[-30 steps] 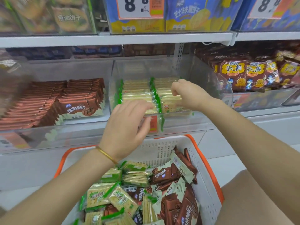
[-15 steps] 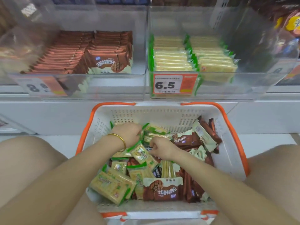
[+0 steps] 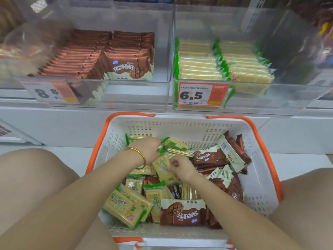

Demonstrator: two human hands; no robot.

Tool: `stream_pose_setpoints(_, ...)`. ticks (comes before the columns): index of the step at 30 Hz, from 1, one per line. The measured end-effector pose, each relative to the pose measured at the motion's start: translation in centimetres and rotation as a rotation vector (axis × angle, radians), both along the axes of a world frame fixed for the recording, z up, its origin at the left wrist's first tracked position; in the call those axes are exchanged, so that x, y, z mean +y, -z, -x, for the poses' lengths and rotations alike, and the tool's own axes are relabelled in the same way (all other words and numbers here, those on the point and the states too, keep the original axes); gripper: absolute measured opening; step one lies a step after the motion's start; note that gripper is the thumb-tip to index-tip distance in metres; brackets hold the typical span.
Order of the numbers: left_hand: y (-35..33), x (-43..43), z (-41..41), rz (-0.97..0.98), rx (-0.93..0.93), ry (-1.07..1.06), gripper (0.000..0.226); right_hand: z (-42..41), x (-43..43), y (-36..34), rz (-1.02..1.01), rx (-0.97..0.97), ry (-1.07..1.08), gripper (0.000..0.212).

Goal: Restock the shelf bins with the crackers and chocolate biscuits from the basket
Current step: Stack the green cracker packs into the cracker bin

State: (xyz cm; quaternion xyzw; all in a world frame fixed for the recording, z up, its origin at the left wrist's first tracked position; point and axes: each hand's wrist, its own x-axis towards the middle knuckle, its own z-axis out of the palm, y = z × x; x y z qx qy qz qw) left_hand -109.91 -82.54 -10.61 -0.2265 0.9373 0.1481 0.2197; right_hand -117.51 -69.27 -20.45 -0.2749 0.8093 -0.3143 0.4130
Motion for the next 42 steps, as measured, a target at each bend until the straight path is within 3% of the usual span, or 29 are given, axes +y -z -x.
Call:
stream_pose_setpoints(4,-1.6,1.1,0.0,-0.217,0.041,-0.158,0.048,2.1,2.0,-4.9,0.225,-0.383,0.321,0.01)
stream_pose_setpoints(8,-3.3,2.4,0.4,-0.548,0.134,-0.231,0.034,2.9,3.8,-9.7,0.377,-0.675,0.454,0.019)
stream_pose_setpoints(11,-4.6,3.1,1.1,-0.585,0.244,-0.206,0.026,3.3,5.2,-12.4,0.445,-0.806,0.48,0.025)
stream_pose_setpoints(12,-5.2,3.3,1.3,-0.589,0.261,-0.188,0.021,3.4,5.7,-13.3,0.428,-0.759,0.469,0.024)
stream_pose_setpoints(13,-5.9,3.4,1.6,-0.598,0.275,-0.164,0.018,3.7,6.2,-14.1,0.381,-0.594,0.453,0.023)
stream_pose_setpoints(14,-6.7,3.6,1.9,-0.605,0.279,-0.134,0.016,4.0,6.8,-14.8,0.319,-0.347,0.436,0.025)
stream_pose_setpoints(16,-8.7,4.0,2.5,-0.564,0.273,-0.024,0.016,5.1,8.0,-16.7,0.254,0.123,0.44,0.05)
stream_pose_setpoints(18,-11.2,4.4,3.6,-0.409,0.265,0.126,0.021,6.4,9.1,-19.3,0.339,0.34,0.374,0.075)
stream_pose_setpoints(19,-12.6,4.8,4.3,-0.338,0.28,0.185,0.023,7.1,9.5,-20.7,0.378,0.395,0.283,0.077)
stream_pose_setpoints(23,-18.1,6.0,8.0,-0.175,0.466,0.303,0.025,10.8,10.2,-26.3,0.328,0.622,-0.024,0.046)
stream_pose_setpoints(28,-21.1,6.4,13.4,-0.03,0.742,0.299,0.032,15.9,9.9,-30.4,0.231,0.982,0.065,0.03)
stream_pose_setpoints(31,-19.5,6.2,16.5,-0.039,0.768,0.221,0.032,18.9,9.0,-30.1,0.101,1.064,0.09,0.029)
stream_pose_setpoints(39,-14.9,4.6,18.4,-0.006,0.653,0.133,0.018,21.9,6.2,-25.1,-0.195,0.9,0.036,0.027)
stream_pose_setpoints(42,-14.9,4.6,18.2,0.024,0.6,0.136,0.034,22.2,5.5,-24.3,-0.222,0.847,0.084,0.037)
